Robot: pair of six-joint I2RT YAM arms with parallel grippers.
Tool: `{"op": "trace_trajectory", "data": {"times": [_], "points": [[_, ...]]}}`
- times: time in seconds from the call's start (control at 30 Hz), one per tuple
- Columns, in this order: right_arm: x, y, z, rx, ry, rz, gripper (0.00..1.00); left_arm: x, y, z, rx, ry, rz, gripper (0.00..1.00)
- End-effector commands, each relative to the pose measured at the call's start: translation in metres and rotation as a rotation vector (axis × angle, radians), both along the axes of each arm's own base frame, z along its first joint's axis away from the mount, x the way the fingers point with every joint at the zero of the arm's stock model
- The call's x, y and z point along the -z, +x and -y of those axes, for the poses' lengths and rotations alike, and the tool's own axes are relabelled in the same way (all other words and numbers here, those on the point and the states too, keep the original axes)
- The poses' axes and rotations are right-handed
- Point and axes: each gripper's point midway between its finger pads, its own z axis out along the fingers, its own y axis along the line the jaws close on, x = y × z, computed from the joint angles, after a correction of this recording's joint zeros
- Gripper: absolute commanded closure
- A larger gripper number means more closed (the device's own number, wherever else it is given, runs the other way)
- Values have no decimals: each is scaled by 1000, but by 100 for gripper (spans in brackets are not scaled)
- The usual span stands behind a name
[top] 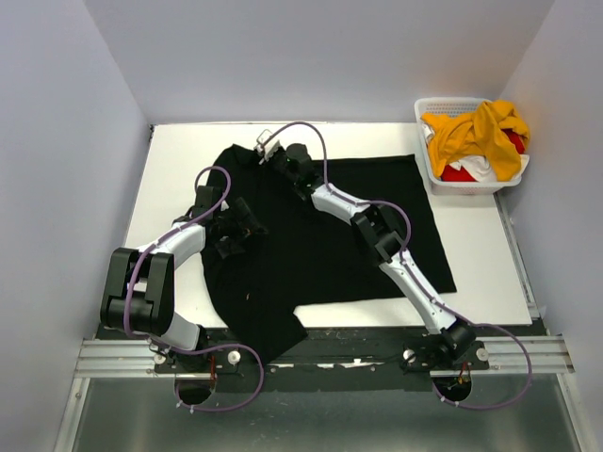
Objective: Fold and stack the t-shirts
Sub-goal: Flatten out the tshirt
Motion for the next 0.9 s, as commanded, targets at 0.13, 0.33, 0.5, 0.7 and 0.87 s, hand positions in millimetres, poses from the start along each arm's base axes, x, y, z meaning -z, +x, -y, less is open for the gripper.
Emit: {"op": "trace_trajectory", "data": {"times": [0.13, 0.33, 0.5, 0.7, 0.87], "points": [[-14, 75, 85, 324, 282, 84, 99, 15, -18, 4, 73, -2, -52, 2], [-8, 94, 115, 404, 425, 77, 90, 14, -18, 5, 93, 3, -44, 1], [-19, 102, 133, 465, 404, 94, 22, 12, -20, 3, 91, 15, -44, 1], [-42, 85, 113, 361, 369, -37, 0, 3, -14, -5, 58, 66, -25, 1], [-88, 43, 116, 392, 352, -244, 0, -13, 0, -10, 16, 89, 11, 1]]}}
